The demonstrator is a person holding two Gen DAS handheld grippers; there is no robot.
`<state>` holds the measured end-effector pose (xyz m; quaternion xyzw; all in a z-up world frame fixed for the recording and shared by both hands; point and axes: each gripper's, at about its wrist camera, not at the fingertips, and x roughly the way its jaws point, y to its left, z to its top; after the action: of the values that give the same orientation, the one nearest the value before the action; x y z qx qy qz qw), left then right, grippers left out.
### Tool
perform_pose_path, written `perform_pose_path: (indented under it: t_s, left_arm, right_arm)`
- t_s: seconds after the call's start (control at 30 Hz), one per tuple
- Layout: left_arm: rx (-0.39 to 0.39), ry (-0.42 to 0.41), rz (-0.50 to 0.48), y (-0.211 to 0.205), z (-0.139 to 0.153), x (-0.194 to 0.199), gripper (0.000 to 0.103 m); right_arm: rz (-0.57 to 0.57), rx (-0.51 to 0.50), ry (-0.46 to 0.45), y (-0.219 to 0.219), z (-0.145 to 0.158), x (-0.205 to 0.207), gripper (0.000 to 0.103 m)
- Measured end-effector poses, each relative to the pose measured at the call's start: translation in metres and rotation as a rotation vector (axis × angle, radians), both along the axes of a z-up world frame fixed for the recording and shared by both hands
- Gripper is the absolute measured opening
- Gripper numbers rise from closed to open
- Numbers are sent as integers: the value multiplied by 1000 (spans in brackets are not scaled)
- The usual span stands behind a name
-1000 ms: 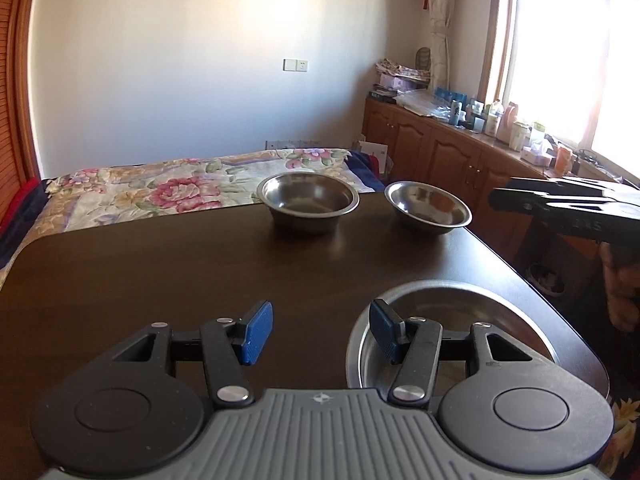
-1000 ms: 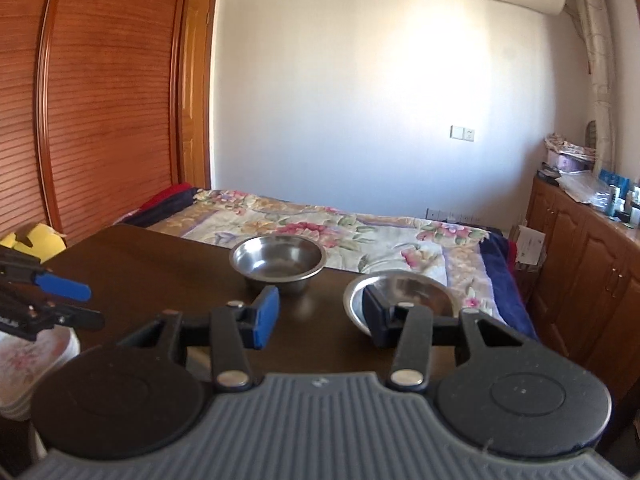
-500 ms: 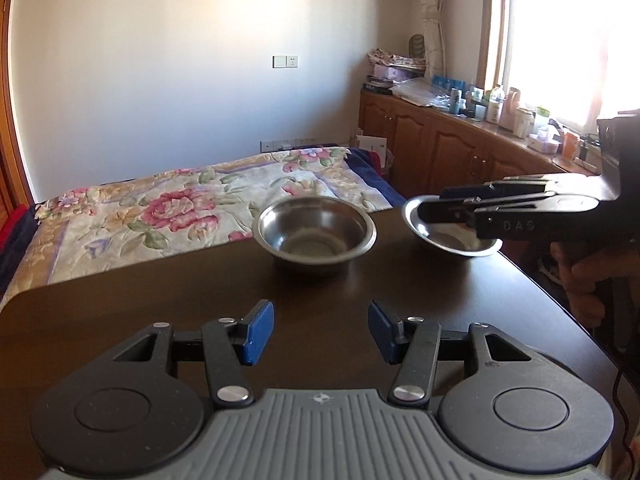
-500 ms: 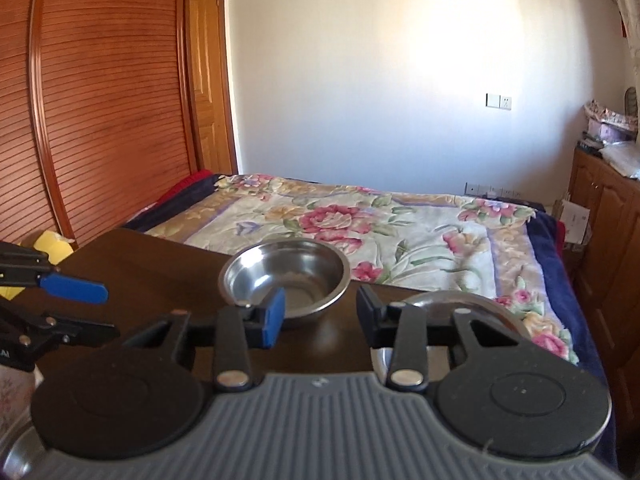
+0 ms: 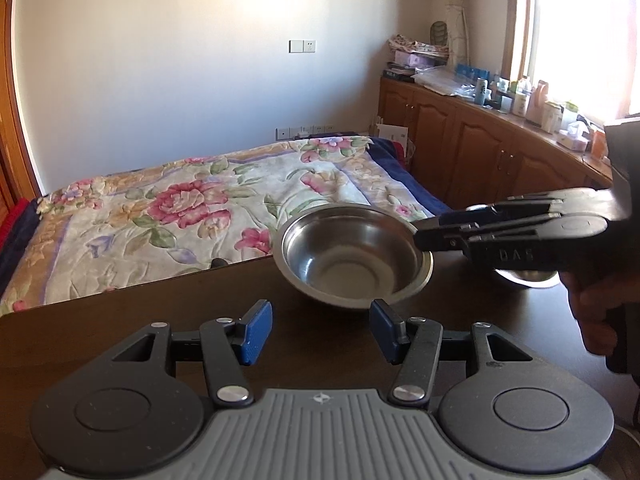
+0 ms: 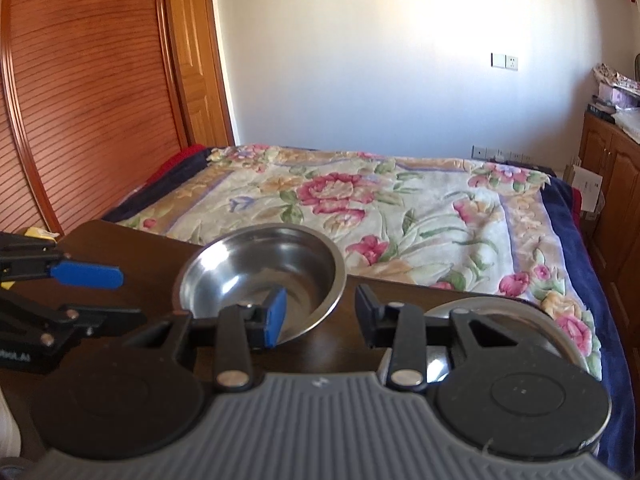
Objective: Organize plates and bowls
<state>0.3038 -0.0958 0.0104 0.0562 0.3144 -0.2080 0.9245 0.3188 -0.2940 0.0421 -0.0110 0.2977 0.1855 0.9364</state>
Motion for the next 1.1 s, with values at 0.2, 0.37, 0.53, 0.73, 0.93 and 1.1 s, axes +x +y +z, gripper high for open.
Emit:
perform_pose_path:
  t_s: [0.2,0.37,0.53,0.73,0.93,1.1]
  left_arm:
    - [-27,12,2,-5,-6,16,57]
    - [-44,34,7,-9,-11,23,51]
    - [-57,43,16,-8,-11,22,49]
    - [-46,44,18,-8,-9,21,47]
    - [-33,45,32,-6,-11,25,40]
    - [-13,52,45,-3,-18,26,32]
  right_arm:
    - [-7,13,36,-1,-3,6,40]
    - [5,38,67,-1,-5,11,32]
    - [16,52,82,0,-5,12,27]
    - [32,61,100,-1,-5,11,26]
    - [46,58,116,-1,-5,9,26]
    - [54,98,162,-2,-9,13,27]
